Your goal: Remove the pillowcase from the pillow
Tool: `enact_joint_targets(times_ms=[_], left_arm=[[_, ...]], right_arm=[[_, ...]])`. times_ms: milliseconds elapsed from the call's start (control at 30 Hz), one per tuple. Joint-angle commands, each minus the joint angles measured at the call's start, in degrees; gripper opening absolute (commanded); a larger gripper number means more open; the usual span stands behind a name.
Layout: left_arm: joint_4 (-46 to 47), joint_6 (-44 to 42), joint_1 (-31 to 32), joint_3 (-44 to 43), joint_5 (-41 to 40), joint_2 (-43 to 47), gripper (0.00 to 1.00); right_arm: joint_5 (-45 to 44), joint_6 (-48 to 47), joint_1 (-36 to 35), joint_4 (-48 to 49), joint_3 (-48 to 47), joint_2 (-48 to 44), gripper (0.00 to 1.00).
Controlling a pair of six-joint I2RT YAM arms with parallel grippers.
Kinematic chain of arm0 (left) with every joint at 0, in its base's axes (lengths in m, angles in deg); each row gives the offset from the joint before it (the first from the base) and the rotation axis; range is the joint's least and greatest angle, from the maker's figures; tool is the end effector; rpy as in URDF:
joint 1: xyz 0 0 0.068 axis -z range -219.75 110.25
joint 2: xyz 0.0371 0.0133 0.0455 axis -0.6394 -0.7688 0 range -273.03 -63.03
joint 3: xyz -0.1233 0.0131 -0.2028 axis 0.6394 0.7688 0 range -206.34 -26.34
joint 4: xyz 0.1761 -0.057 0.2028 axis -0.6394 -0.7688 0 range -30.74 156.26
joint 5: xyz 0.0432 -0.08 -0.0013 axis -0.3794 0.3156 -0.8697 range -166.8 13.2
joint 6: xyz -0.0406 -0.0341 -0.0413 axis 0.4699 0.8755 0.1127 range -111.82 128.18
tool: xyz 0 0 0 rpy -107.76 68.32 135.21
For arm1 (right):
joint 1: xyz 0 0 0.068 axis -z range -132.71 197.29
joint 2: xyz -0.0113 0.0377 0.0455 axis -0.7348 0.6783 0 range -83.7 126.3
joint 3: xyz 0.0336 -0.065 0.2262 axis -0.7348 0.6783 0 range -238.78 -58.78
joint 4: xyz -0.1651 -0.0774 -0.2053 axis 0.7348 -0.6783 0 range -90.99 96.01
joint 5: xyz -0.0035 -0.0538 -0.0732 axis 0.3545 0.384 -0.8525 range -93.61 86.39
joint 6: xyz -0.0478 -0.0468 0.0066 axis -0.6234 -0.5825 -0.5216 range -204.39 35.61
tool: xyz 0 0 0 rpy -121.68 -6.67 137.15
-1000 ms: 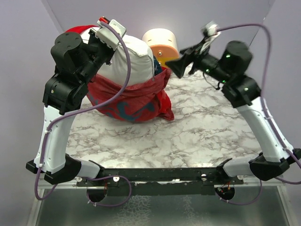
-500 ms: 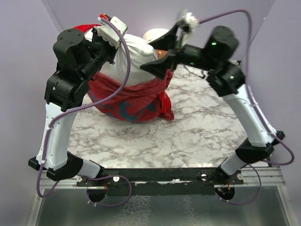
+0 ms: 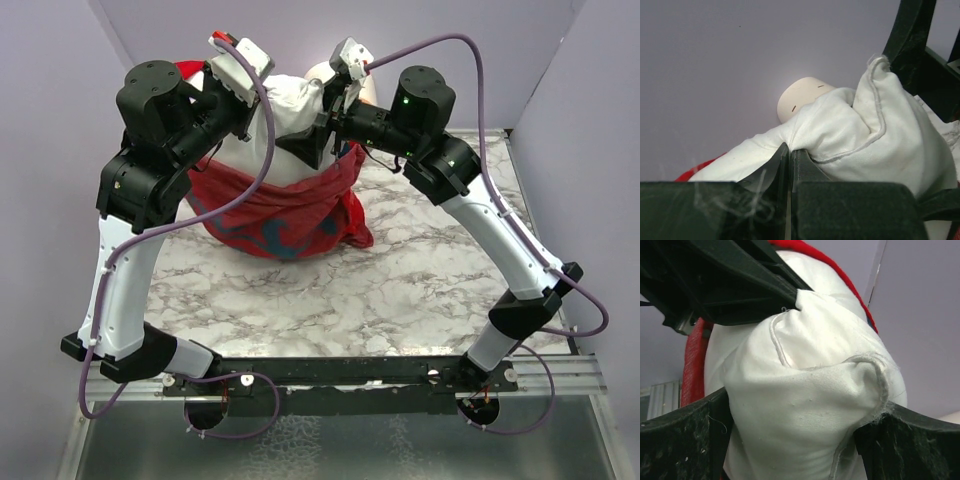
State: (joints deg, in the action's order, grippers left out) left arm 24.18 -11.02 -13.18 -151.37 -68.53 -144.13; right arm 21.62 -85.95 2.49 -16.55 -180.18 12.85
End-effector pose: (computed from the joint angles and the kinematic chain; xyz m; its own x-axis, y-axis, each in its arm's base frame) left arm 0.2262 -0.1217 0.5652 0.2152 0.2563 -0.9423 0.5299 0.7799 0.3331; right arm 0.2522 0.2827 0.5077 0.0539 0.0187 -0.9984 -0.9385 0.3424 -0.0442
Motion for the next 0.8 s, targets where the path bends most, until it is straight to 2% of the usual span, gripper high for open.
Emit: enact_joint_targets(times_ms=[0,33,100,167,233,267,300,333,367,433,533,633,767], left_arm=[[1.54,4.61,0.70,-3.56,11.54,0.74,0.00],[1.05,4.73,0.68,-4.23,12.08,0.56,0.00],[0.32,4.64,0.68,-4.50,13.53,0.73,0.00],[0.82,4.50,0.70,-3.63,14.51,1.25,0.00],[1.33,4.23,0.70,-3.16,13.56,1.39,0.00],[1.41,3.55,0.68,-3.12,12.40,1.38,0.10],[1.16,2.28,0.68,-3.05,10.88,1.45,0.29],[1.06,0.44,0.68,-2.72,8.58,1.67,0.53],[1.53,-0.93,0.68,-1.99,5.78,2.09,0.65],[3.54,-3.39,0.64,0.54,-1.40,3.44,0.72],[7.30,-7.59,0.64,5.01,-10.67,6.53,0.75],[8.33,-9.92,0.59,5.98,-13.44,9.10,0.76],[9.09,-11.23,0.59,7.77,-18.25,10.79,0.76]], right_arm=[[-8.38,-1.46,0.01,4.58,1.79,1.43,0.88],[-9.53,-1.87,0.02,5.36,1.89,1.48,0.91],[-8.37,-2.03,0.08,6.17,1.12,2.18,0.86],[-6.47,-1.12,0.06,5.29,-1.44,4.29,0.67],[-6.96,-0.32,0.06,5.20,-2.02,4.93,0.44],[-8.18,-0.02,0.13,5.85,-1.02,4.57,0.27],[-9.73,0.50,0.44,7.11,0.86,3.68,0.09],[-10.88,1.26,1.11,8.49,3.05,2.54,0.02],[-10.98,2.61,2.45,9.94,5.13,1.52,0.01],[-10.84,5.71,5.32,11.61,8.43,-0.20,0.01],[-12.44,7.98,8.43,11.51,9.76,-1.60,0.01],[-13.81,8.24,9.37,10.30,9.14,-1.72,0.01],[-11.20,8.54,9.38,12.50,10.98,-3.36,0.01]])
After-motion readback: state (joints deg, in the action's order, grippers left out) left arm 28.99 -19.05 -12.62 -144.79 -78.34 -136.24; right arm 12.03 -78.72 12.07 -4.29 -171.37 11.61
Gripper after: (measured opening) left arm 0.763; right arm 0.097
